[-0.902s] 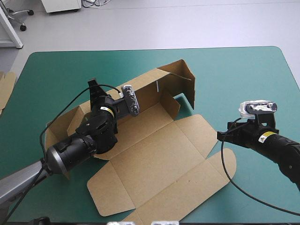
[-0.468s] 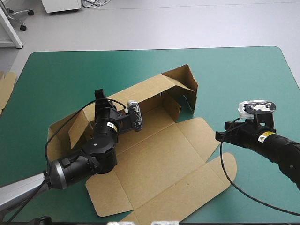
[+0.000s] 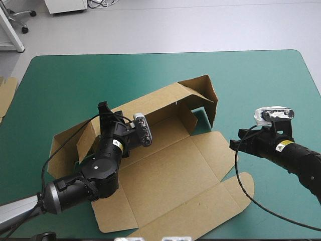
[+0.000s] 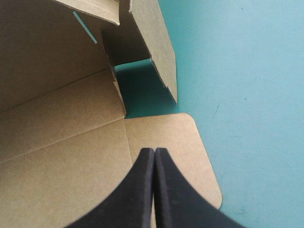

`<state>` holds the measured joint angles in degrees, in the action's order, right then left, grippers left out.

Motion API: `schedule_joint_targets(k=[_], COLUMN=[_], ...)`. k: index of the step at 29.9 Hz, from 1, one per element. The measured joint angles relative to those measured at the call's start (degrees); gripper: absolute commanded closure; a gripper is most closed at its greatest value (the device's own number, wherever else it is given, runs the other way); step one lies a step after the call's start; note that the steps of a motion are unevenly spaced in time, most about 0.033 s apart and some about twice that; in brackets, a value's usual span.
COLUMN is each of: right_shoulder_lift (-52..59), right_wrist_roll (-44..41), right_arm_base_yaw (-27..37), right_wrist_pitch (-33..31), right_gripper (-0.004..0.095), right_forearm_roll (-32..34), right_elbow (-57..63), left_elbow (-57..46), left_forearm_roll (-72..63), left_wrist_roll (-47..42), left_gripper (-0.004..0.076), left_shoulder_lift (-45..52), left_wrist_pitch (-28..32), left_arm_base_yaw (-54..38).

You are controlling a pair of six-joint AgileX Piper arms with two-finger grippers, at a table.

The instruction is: Fold the box

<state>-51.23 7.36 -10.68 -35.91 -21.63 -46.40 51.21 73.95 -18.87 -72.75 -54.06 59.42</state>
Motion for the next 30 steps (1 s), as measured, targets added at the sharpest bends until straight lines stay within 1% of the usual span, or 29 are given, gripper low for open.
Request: schedule_joint_targets(k=[4, 7, 11, 15, 20, 24, 30], right_shoulder_lift=[-0.2, -1.0, -2.4, -4.2, -5.8, -7.4, -9.0], right_wrist_roll=[2.1, 3.0, 3.3, 3.5, 3.8, 3.8, 3.9], right_arm_base_yaw=[0.0, 0.0, 0.0, 0.0, 0.0, 0.0, 0.0], right_wrist_pitch=[1.1, 0.4, 0.2, -0.5, -0.7, -0.8, -2.3], right_gripper=[0.0940, 0.0940, 0.0940, 0.0940, 0.0940, 0.0940, 0.0941], right_forearm_roll=[-3.0, -4.2, -4.2, -4.2, -4.2, -4.2, -4.2], right_elbow=[-0.3, -1.0, -1.4, -2.5, -5.1, -8.0, -8.8], left_elbow=[0.0, -0.1, -0.2, -1.5, -2.0, -2.3, -2.3], left_forearm_roll=[0.3, -1.4, -2.1, -1.3, 0.7, 6.1, 9.0], left_wrist_roll=[-1.4, 0.5, 2.2, 2.3, 2.3, -1.7, -3.7], left_gripper=[0.0738, 0.0738, 0.0738, 0.0738, 0.0738, 0.0738, 0.0738], left_shoulder_lift=[0.0, 0.1, 0.6, 1.7, 2.2, 2.4, 0.1], left_wrist_pitch=[0.9, 1.5, 1.5, 1.2, 2.2, 3.1, 5.2], left_arm_base_yaw=[0.0, 0.2, 1.1, 3.2, 3.6, 3.6, 3.6])
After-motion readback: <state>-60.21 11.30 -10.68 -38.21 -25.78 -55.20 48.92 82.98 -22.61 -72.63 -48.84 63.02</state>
